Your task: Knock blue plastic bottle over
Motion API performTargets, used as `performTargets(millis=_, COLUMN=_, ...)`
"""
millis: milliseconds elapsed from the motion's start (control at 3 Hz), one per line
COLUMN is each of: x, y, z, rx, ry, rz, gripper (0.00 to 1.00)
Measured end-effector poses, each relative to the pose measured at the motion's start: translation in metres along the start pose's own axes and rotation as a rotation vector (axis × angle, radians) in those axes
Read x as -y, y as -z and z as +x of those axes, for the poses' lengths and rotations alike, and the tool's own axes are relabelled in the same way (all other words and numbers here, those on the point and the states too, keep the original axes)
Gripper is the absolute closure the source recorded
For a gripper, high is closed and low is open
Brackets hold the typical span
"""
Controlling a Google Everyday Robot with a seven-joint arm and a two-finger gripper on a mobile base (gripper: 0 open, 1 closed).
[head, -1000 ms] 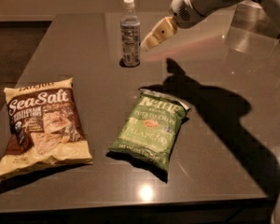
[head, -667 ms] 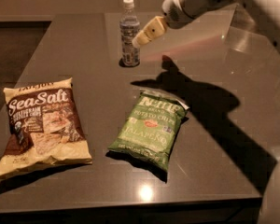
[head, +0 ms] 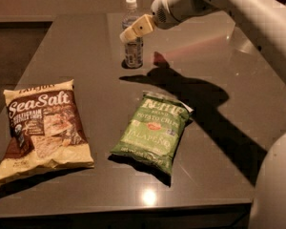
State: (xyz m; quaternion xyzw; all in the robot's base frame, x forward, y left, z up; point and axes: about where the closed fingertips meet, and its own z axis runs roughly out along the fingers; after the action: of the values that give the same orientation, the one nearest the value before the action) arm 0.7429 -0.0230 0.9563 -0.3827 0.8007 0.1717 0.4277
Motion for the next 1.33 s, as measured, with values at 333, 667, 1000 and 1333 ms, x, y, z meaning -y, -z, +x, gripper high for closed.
performTargets(millis=333, x=-0.007, y=-0.015, z=-0.01, rx=0.027, ry=-0.007, rz=-0.019, gripper=0.25)
performTargets(millis=667, x=-0.012, y=-0.021, z=-0.012, rx=0.042, ry=-0.016, rz=-0.04, gripper=0.49)
performTargets(millis=1000, x=-0.014, y=-0.006, z=-0.01, rx=0.064, ry=-0.021, rz=-0.071, gripper=0.72)
performTargets(millis=1333, x=-0.011, y=0.026, z=-0.015, rx=0.02, ry=0.016, rz=-0.059, gripper=0.95)
